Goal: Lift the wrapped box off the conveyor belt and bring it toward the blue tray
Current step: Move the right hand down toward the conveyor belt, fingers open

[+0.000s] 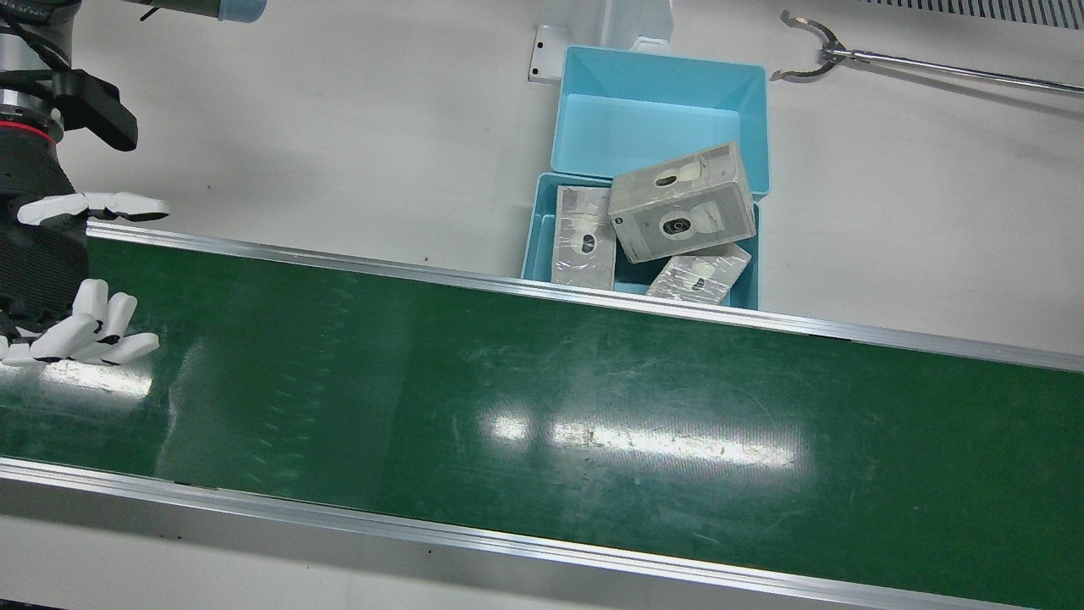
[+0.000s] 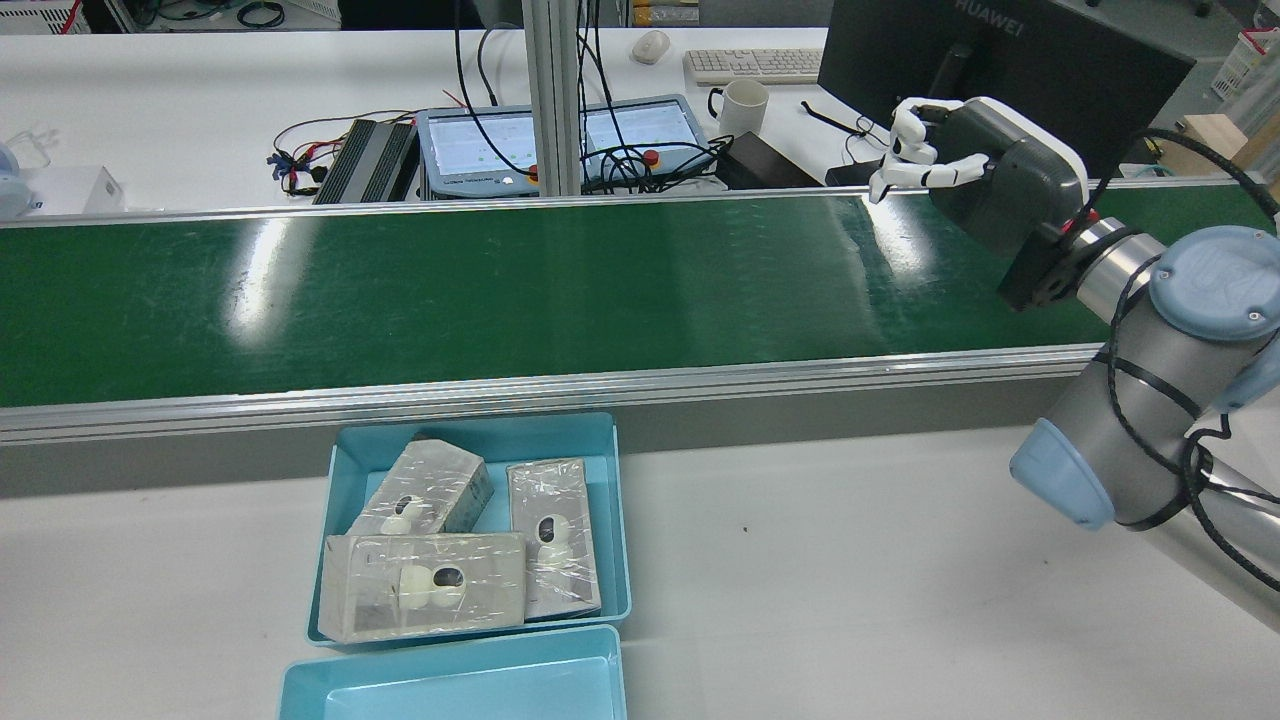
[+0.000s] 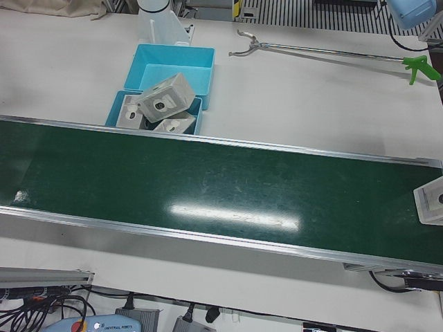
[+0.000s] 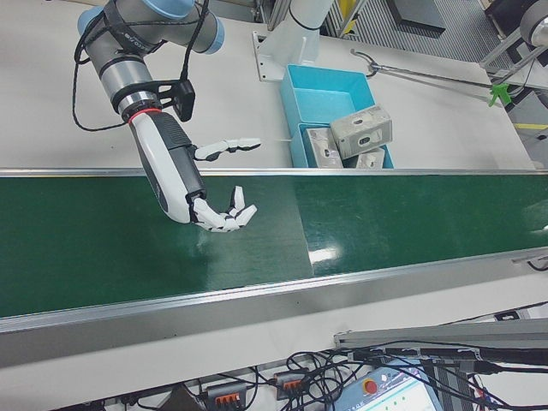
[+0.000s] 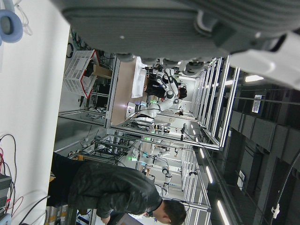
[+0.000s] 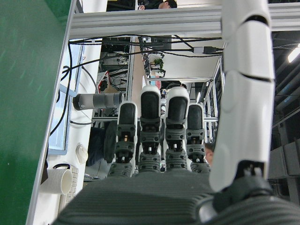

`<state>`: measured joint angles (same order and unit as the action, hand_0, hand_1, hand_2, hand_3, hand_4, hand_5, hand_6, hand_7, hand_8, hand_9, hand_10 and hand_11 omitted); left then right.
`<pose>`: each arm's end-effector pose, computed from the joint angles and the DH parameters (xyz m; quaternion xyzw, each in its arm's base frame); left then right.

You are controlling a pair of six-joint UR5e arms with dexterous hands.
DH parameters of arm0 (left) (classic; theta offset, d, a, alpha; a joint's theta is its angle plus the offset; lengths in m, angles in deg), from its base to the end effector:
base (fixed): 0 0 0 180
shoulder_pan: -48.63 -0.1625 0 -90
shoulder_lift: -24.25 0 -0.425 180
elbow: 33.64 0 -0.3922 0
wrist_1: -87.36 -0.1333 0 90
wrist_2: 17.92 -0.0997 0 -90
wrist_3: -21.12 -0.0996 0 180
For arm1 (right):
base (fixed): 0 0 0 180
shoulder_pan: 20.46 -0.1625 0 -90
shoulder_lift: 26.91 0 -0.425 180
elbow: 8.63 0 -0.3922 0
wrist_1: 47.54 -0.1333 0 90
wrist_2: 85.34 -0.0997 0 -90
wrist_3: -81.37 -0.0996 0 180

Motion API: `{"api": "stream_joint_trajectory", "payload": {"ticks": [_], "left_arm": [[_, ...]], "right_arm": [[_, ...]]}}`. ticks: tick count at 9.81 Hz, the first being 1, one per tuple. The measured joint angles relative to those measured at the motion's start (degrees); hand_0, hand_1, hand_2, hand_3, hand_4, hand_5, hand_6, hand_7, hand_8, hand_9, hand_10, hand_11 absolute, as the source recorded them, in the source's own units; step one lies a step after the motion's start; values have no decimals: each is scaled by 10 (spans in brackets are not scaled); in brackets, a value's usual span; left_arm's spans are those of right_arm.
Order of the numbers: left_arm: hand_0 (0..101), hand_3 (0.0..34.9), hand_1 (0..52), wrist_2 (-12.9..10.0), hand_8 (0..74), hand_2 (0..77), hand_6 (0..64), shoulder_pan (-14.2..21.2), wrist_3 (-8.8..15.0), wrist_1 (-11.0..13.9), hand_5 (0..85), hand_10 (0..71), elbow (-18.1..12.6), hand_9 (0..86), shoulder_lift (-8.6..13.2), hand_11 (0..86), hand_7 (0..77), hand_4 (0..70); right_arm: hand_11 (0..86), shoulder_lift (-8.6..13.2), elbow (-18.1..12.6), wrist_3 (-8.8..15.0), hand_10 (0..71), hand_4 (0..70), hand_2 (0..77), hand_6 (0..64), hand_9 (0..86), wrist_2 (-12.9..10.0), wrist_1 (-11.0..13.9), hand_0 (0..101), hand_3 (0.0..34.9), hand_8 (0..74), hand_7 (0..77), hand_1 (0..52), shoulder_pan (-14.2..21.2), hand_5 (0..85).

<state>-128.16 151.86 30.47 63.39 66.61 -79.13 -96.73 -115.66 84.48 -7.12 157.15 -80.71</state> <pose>-0.2222 -0.5133 0.5190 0.1010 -0.6979 0.7089 0.0152 -0.1523 -0.5761 0.4004 -0.1163 -0.7698 0.6197 0.0993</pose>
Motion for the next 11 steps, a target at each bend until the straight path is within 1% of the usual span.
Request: {"api": "stream_joint_trajectory", "payload": {"ticks": [1,2,3,4,5,6,7,9,10,11], "left_arm": [[0,0,0,0,5,5,5,0,0,0,5,5,0,5,0,5,5,0],[0,0,0,0,5,5,5,0,0,0,5,5,0,5,0,5,5,0],[0,0,0,0,5,11,5,0,0,0,5,5,0,5,0,5,5,0],[0,0,0,0,5,11,5,0,0,0,5,5,0,5,0,5,5,0],[0,0,0,0,5,5,5,0,0,0,5,0,0,5,0,5,5,0],[0,0,0,0,5,5,5,0,0,0,5,0,0,5,0,5,5,0],[0,0,0,0,5,5,5,0,0,0,5,5,0,5,0,5,5,0],[0,0,0,0,5,11,5,0,0,0,5,0,0,5,0,5,5,0],[0,0,0,0,5,5,5,0,0,0,5,5,0,5,0,5,5,0],[0,0,0,0,5,5,5,0,0,0,5,5,0,5,0,5,5,0]], "right_arm": [[387,0,0,1,404,289,109,371,387,3,0,476,0,387,420,131,1,507],[218,1,0,1,202,109,109,371,387,5,0,476,0,387,420,131,2,333],[218,1,0,1,202,109,109,371,387,6,0,476,0,387,420,131,2,333],[22,1,0,1,0,87,93,196,196,6,-1,476,0,180,251,142,2,38],[16,1,-1,2,0,60,93,11,16,7,-1,474,0,0,60,125,4,49],[11,2,-1,2,0,60,44,11,16,7,-1,470,0,0,60,109,7,49],[16,2,-1,2,0,60,44,33,16,7,-1,470,0,33,76,109,10,44],[11,3,-2,3,0,60,44,33,16,8,-6,470,0,33,87,109,12,44],[11,3,-2,3,0,71,44,33,16,8,-9,467,0,33,87,104,13,38],[11,2,-1,3,0,71,33,38,16,8,-10,465,0,33,87,104,14,33]]}}
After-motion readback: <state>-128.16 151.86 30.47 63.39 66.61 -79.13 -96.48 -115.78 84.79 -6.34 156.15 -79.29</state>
